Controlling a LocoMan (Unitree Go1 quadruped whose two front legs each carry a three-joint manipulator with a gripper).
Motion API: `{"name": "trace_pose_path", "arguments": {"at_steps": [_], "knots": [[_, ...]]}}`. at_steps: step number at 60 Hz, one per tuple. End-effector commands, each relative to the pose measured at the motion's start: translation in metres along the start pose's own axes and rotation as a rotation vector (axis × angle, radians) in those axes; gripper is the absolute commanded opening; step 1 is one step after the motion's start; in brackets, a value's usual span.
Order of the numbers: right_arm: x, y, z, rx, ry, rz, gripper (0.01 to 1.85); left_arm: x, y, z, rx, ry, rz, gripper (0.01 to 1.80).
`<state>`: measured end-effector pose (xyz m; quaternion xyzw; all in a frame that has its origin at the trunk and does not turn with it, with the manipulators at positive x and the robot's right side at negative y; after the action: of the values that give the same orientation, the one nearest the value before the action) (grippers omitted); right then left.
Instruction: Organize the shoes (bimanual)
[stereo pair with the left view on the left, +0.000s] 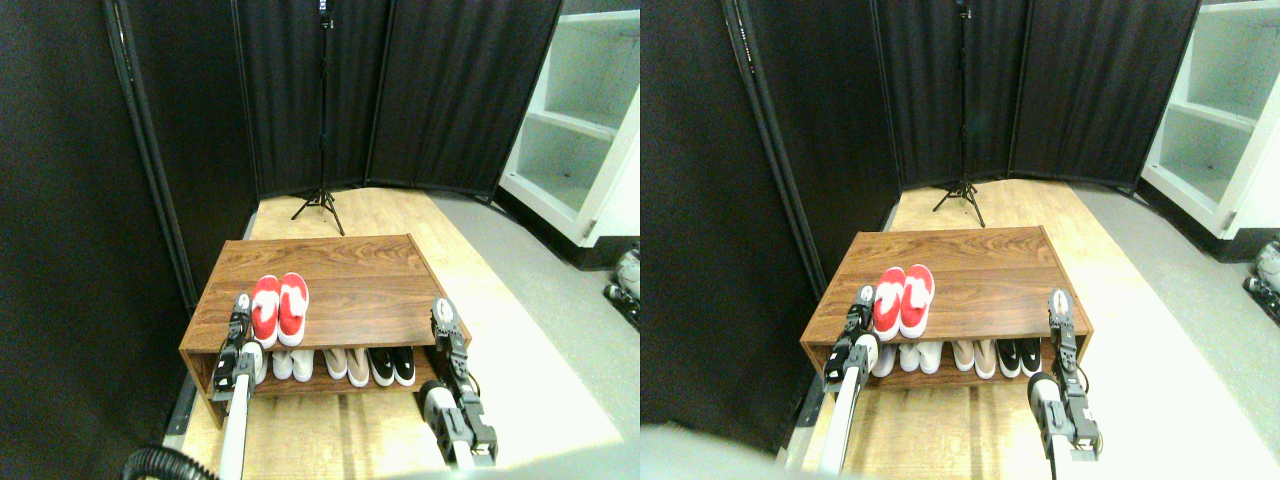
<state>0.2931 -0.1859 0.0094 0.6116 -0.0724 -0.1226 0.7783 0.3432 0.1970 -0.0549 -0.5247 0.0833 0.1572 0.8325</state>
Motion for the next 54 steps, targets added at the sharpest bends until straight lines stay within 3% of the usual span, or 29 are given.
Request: {"name": "trace_pose_path", "arguments": {"at_steps": [1, 13, 16, 19, 26, 35, 45, 48, 54], "knots": [[-0.001, 0.007, 0.003, 0.01, -0.017, 0.047, 0.01, 0.001, -0.009, -0.003, 0.013, 0.02, -0.036, 0.01], [-0.001, 0.006, 0.003, 0.016, -0.007, 0.05, 0.01, -0.003, -0.008, 0.013, 0.04, -0.034, -0.028, 0.01], [-0.003, 0.006, 0.003, 0.023, -0.009, 0.044, 0.01, -0.01, -0.011, 0.022, 0.061, -0.056, -0.094, 0.01], [-0.003, 0.006, 0.004, 0.024, -0.013, 0.045, 0.01, -0.011, -0.01, 0.028, 0.051, -0.055, -0.096, 0.01], [-0.003, 0.006, 0.004, 0.007, -0.006, 0.059, 0.01, -0.02, -0.009, 0.052, 0.133, -0.101, -0.182, 0.01], [-0.003, 0.006, 0.001, 0.011, 0.0, 0.053, 0.01, -0.036, -0.011, 0.072, 0.116, -0.082, -0.262, 0.01], [-0.003, 0.007, -0.003, 0.048, -0.004, 0.04, 0.01, -0.055, -0.013, 0.069, 0.05, -0.039, -0.309, 0.01], [-0.002, 0.006, -0.004, 0.041, 0.006, 0.05, 0.01, -0.067, -0.018, 0.067, 0.015, -0.014, -0.321, 0.01], [-0.002, 0.006, -0.005, 0.045, 0.006, 0.041, 0.01, -0.084, -0.015, 0.061, 0.0, -0.058, -0.326, 0.01]]}}
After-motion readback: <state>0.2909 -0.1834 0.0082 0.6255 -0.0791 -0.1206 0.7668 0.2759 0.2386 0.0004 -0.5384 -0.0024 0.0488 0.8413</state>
